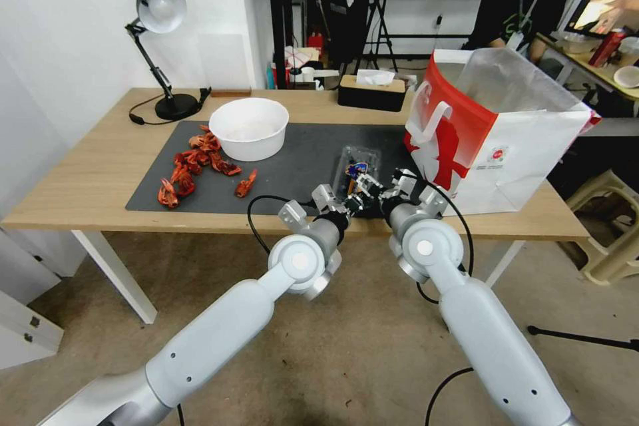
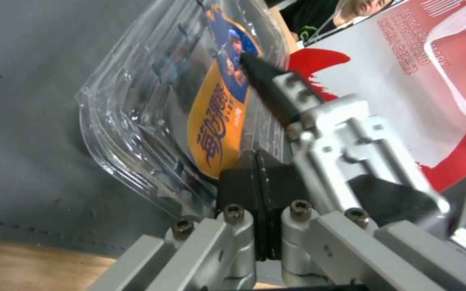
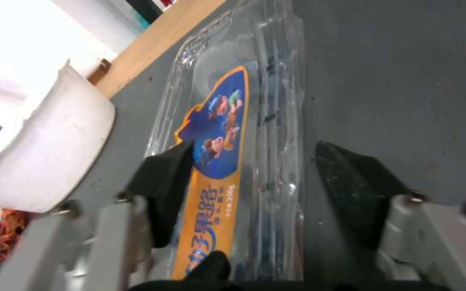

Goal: Close the takeout container lid, then place the container into the takeout bag.

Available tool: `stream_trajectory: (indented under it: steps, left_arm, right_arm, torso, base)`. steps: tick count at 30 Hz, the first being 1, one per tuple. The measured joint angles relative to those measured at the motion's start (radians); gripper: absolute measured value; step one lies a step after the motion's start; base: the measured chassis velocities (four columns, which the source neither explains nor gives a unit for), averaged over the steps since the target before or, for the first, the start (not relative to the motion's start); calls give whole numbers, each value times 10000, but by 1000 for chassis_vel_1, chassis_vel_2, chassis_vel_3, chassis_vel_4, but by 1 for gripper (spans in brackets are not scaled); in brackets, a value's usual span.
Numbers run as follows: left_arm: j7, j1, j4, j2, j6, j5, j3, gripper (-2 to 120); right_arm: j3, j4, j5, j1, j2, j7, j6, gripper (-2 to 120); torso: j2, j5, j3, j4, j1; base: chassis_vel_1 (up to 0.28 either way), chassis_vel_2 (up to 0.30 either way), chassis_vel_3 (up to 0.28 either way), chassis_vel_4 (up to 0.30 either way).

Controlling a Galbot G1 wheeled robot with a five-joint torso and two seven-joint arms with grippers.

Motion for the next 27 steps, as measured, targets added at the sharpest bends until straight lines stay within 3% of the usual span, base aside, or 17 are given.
stream_trajectory:
  steps: [15,20,27]
  left_arm:
    - [10,2,-46,68,-42,147,-8,0]
    - [24,8,-84,148,-84,404,-34,0]
    - [233,183,-484,630,-128,1859,-263,0]
  right_arm:
    - [-16,-163,-102,45,62,-47,-6,3]
    - [-11,-138,-117,43,54,-52,-11,0]
    - [-4,-46,-206,-14,79,-52,-16,0]
  torso:
    - [0,0,-3,0,0]
    - [0,0,-2,0,0]
    - [1,-1,-1,-2,1]
  base:
    - [0,0,0,0]
    - [0,0,0,0]
    - [0,0,0,0]
